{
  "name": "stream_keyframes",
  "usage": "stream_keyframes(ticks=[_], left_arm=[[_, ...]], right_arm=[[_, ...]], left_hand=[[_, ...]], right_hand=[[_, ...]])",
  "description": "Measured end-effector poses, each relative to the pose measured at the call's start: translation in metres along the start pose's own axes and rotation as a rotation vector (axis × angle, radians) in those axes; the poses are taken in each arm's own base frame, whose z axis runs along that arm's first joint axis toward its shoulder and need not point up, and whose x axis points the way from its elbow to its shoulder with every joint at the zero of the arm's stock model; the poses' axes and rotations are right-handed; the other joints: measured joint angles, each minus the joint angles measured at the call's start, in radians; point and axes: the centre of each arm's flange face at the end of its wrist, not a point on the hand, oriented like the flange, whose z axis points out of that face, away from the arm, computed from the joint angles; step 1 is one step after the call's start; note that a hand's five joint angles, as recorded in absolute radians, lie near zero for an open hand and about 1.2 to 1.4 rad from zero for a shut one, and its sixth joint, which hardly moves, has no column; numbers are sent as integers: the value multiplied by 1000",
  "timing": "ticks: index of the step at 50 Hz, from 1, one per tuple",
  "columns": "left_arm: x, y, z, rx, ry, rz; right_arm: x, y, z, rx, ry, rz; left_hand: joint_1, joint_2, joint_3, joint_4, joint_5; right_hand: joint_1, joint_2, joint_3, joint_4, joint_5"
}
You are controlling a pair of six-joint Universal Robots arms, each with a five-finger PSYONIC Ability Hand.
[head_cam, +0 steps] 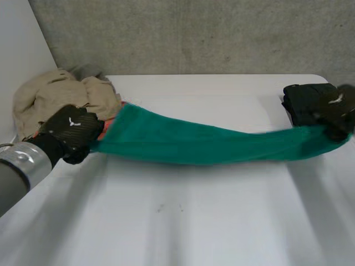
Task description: Fold the laundry.
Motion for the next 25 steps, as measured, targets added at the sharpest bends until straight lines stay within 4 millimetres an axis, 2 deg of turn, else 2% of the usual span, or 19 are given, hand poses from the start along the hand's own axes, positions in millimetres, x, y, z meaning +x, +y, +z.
stream_keyframes(ticks=[2,4,5,10,12,13,16,17,19,21,22,24,25], left_arm=[[2,-19,-17,48,-8,-40],[2,-23,-20,61,-10,-53],[3,-31,-27,88,-11,-86],[5,-38,-29,121,-7,-144],[9,-35,-20,125,12,-173],[10,-34,-17,125,18,-177],[11,-34,-15,124,22,-179],[20,-28,1,114,58,-190],[28,-23,13,100,85,-193],[33,-19,25,86,105,-194],[36,-16,31,77,112,-195],[39,-13,38,66,118,-195],[41,-10,45,54,120,-196]], right_arm=[[16,-7,-5,-1,26,-45],[20,-9,-6,4,33,-57],[27,-16,-6,24,54,-82],[29,-23,11,74,84,-114],[19,-23,39,128,97,-134],[15,-24,46,144,100,-139],[13,-24,49,150,101,-142],[-11,-27,82,228,110,-166],[-29,-27,99,269,111,-177],[-43,-27,112,298,116,-180],[-48,-26,116,307,116,-178],[-55,-26,120,316,116,-168],[-59,-25,122,323,117,-150]], left_hand=[[0,0,0,0,0],[0,1,1,0,0],[0,1,1,0,0],[0,1,1,0,0],[0,1,1,0,0],[0,1,1,0,0],[0,1,1,0,0],[3,1,1,0,0],[4,1,1,0,0],[3,1,1,0,0],[3,1,1,0,0],[3,1,1,0,0],[3,1,1,0,0]], right_hand=[[0,0,0,0,0],[0,0,0,0,0],[0,0,0,1,0],[0,0,0,5,0],[0,0,0,5,0],[0,0,0,5,0],[0,0,0,5,0],[0,0,0,5,0],[-194,-199,-198,-174,-172],[-537,-538,-529,-522,-506],[-708,-780,-767,-759,-742],[-708,-780,-767,-759,-742],[-781,-946,-946,-940,-911]])
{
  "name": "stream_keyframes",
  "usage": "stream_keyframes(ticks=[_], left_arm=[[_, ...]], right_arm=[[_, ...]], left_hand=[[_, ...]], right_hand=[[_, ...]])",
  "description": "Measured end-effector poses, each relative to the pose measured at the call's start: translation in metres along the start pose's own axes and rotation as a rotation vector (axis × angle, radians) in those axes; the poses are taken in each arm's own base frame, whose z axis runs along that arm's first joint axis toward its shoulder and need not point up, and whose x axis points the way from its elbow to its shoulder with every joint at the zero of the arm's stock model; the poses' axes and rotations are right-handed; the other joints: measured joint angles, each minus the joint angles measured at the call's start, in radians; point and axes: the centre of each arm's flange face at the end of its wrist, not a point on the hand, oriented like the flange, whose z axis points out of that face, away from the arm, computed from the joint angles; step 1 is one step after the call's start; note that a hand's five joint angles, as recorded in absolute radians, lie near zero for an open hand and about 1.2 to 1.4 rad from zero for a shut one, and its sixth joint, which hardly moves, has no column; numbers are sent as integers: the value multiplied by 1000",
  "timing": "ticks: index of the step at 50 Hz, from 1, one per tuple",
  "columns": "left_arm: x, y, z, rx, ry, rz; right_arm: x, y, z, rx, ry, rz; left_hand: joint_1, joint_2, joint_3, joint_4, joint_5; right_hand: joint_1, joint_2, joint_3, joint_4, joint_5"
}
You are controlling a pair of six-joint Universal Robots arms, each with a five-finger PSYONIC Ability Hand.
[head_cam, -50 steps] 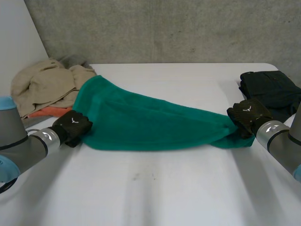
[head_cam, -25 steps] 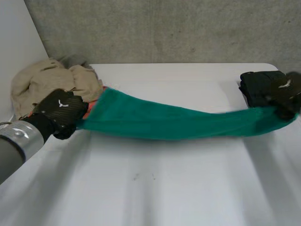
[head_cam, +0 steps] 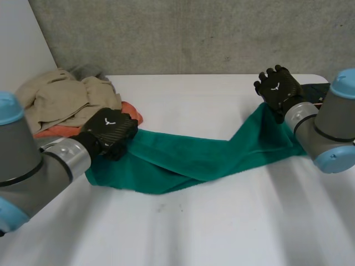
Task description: Fold the laundry.
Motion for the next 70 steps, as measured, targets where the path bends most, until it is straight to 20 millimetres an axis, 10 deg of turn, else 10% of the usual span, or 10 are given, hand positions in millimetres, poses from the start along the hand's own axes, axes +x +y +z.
stream_keyframes(ticks=[12,18,38,58,70], left_arm=[[-3,10,12,-41,-29,-6],[-2,10,11,-43,-29,-6],[-11,-5,6,5,-62,11],[-20,-42,0,114,-99,48],[-21,-52,-3,145,-106,56]], right_arm=[[35,-40,-59,13,-9,400],[20,-27,-74,-93,-130,468],[-28,45,-6,-189,-221,363],[-52,66,18,-168,-255,443],[-46,62,30,-119,-207,443]], left_hand=[[0,0,0,0,0],[0,0,0,0,0],[0,0,0,0,0],[0,0,0,0,0],[0,0,1,0,0]], right_hand=[[0,-10,-22,-11,-20],[183,210,206,192,174],[303,359,354,341,311],[357,415,415,400,367],[787,949,948,940,903]])
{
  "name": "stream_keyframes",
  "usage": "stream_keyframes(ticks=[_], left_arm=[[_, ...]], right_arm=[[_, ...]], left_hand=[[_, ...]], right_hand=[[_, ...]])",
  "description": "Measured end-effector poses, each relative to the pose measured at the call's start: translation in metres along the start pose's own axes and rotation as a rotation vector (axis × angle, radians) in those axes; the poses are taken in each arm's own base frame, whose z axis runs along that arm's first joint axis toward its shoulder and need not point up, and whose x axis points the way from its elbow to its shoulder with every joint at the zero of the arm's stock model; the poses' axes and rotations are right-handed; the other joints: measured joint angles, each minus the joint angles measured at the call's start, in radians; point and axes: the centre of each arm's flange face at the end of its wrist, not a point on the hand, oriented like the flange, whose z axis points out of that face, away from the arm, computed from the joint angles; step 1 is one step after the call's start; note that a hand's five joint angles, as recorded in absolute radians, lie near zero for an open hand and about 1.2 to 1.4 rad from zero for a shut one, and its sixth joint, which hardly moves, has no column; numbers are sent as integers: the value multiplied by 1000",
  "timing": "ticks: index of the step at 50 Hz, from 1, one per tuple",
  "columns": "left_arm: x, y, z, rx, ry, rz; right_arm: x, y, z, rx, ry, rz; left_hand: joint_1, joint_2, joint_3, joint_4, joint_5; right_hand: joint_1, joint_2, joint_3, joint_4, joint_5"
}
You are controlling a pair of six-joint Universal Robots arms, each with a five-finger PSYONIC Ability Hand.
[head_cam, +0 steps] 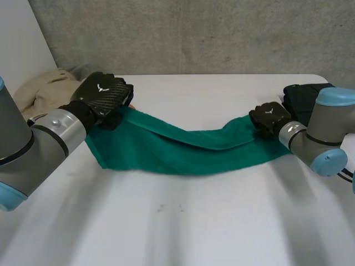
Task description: Fold the laundry.
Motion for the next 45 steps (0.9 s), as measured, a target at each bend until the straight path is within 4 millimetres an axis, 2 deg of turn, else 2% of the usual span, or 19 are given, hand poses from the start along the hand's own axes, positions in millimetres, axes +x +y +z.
stream_keyframes(ticks=[3,7,14,20,22,23,25,29,30,31,33,35,37,39,41,42,43,45], left_arm=[[-1,-1,1,4,-2,2],[-4,-5,2,16,-10,6],[-6,-9,2,25,-25,10],[-7,-15,-1,38,-36,15],[-8,-20,-4,49,-44,18],[-9,-22,-5,53,-50,20],[-10,-24,-7,55,-56,22],[-9,-25,-10,50,-58,22],[-7,-23,-13,40,-54,19],[-5,-21,-14,31,-49,17],[-1,-15,-17,9,-39,11],[0,-13,-18,2,-36,9],[7,0,-19,-42,-15,-2],[10,6,-18,-59,-6,-7],[16,20,-13,-102,12,-18],[16,22,-12,-108,14,-20],[19,30,-8,-129,21,-25],[19,33,-6,-136,23,-27]], right_arm=[[4,-6,0,20,16,11],[13,-24,-4,63,46,33],[30,-52,-26,97,79,34],[39,-63,-42,95,92,31],[53,-80,-64,97,122,19],[56,-82,-68,98,128,16],[70,-102,-94,89,157,-14],[78,-117,-118,62,166,-43],[79,-126,-139,17,152,-72],[78,-129,-148,-7,140,-83],[70,-127,-164,-85,89,-117],[67,-125,-167,-107,73,-127],[52,-109,-175,-219,-25,-176],[49,-105,-174,-239,-45,-184],[37,-83,-165,-308,-116,-190],[36,-80,-163,-314,-121,-188],[33,-69,-155,-333,-137,-172],[31,-63,-151,-341,-142,-162]], left_hand=[[0,0,0,0,0],[0,0,0,0,0],[0,1,0,0,0],[0,1,0,0,0],[0,1,0,0,0],[0,1,0,0,0],[0,1,0,0,0],[0,1,0,0,0],[0,1,0,0,0],[0,1,0,0,0],[0,1,0,0,0],[0,1,0,0,0],[0,1,0,0,0],[0,1,0,0,0],[0,1,0,0,0],[0,1,0,0,0],[0,1,0,0,0],[0,1,0,0,0]], right_hand=[[0,0,0,0,2],[0,0,0,0,6],[0,0,0,0,9],[0,0,0,1,8],[0,0,0,2,8],[0,0,0,2,8],[-1,0,0,3,8],[0,0,0,3,8],[0,0,0,3,9],[0,0,0,3,9],[0,0,0,3,9],[0,0,0,3,9],[0,0,0,3,9],[0,0,0,4,9],[0,0,0,4,9],[0,0,0,4,9],[0,0,0,4,9],[0,0,0,4,9]])
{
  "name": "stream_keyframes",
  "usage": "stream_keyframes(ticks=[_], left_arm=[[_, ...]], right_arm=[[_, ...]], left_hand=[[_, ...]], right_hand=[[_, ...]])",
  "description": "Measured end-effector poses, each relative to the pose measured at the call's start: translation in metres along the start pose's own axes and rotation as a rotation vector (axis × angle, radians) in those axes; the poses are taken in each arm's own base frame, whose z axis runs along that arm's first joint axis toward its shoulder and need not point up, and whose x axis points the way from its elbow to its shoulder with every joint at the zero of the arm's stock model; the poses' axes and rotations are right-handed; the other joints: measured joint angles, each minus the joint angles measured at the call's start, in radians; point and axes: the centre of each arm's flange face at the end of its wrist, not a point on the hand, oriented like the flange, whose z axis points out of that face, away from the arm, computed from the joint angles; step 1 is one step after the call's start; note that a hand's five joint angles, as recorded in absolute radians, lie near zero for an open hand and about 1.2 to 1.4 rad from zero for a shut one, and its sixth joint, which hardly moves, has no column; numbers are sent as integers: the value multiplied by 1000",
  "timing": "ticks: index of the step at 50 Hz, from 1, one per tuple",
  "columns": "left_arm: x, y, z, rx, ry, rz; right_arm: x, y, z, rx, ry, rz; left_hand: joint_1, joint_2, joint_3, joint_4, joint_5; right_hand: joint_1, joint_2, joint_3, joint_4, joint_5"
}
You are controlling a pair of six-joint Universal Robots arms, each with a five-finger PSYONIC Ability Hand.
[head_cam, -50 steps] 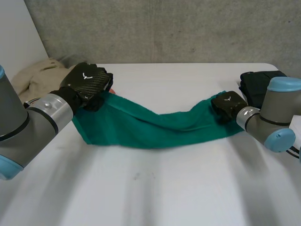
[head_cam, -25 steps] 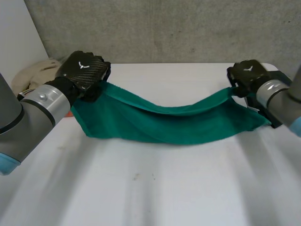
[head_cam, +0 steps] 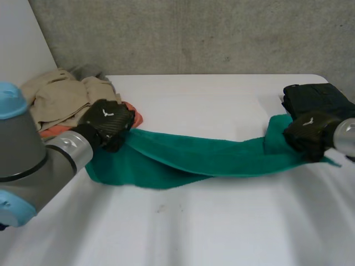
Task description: Fold the laundry.
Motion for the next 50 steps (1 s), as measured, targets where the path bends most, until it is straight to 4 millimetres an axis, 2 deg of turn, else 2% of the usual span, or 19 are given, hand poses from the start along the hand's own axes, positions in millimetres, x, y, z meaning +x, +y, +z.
stream_keyframes(ticks=[2,4,5,9,11,12,16,17,20,21,22,28,37,44,50], left_arm=[[1,13,15,-36,4,-8],[1,15,18,-41,3,-9],[1,20,26,-53,0,-11],[0,27,39,-67,-9,-13],[0,29,42,-70,-12,-13],[0,29,43,-71,-13,-14],[-1,31,46,-74,-15,-15],[-1,31,46,-75,-16,-15],[-1,31,46,-75,-16,-15],[-2,31,45,-77,-18,-16],[-2,31,45,-77,-19,-16],[-4,33,45,-83,-24,-19],[-6,34,46,-83,-28,-18],[-7,33,46,-81,-30,-17],[-6,33,46,-81,-28,-17]], right_arm=[[-6,15,31,-15,-18,62],[-7,16,34,-15,-19,69],[-11,23,52,-11,-18,108],[-16,26,70,2,-8,151],[-17,25,75,13,1,174],[-17,24,75,19,6,182],[-15,20,73,31,18,194],[-10,11,62,56,39,206],[-10,10,61,59,42,207],[-8,6,51,71,49,207],[-8,5,48,73,49,207],[-19,13,45,47,17,210],[-36,31,53,-9,-32,230],[-43,35,51,-14,-45,236],[-48,31,38,14,-52,233]], left_hand=[[0,0,0,0,0],[0,0,0,0,0],[0,0,0,0,0],[0,0,0,0,0],[0,0,0,0,0],[0,0,0,0,0],[0,0,0,0,0],[0,0,0,0,0],[0,0,0,0,0],[0,0,0,0,0],[0,0,0,0,0],[0,0,0,0,0],[0,0,0,0,0],[0,0,0,1,0],[0,0,0,3,0]], right_hand=[[5,0,0,0,0],[5,0,0,0,0],[5,0,0,0,1],[-49,-77,-68,-72,-59],[-249,-324,-316,-320,-282],[-305,-394,-387,-391,-353],[-305,-394,-387,-391,-353],[-305,-394,-387,-391,-353],[-305,-394,-387,-391,-353],[-449,-562,-576,-581,-556],[-451,-562,-578,-581,-561],[-451,-562,-578,-581,-561],[-451,-562,-578,-581,-561],[-451,-562,-578,-581,-561],[-451,-562,-578,-581,-562]])
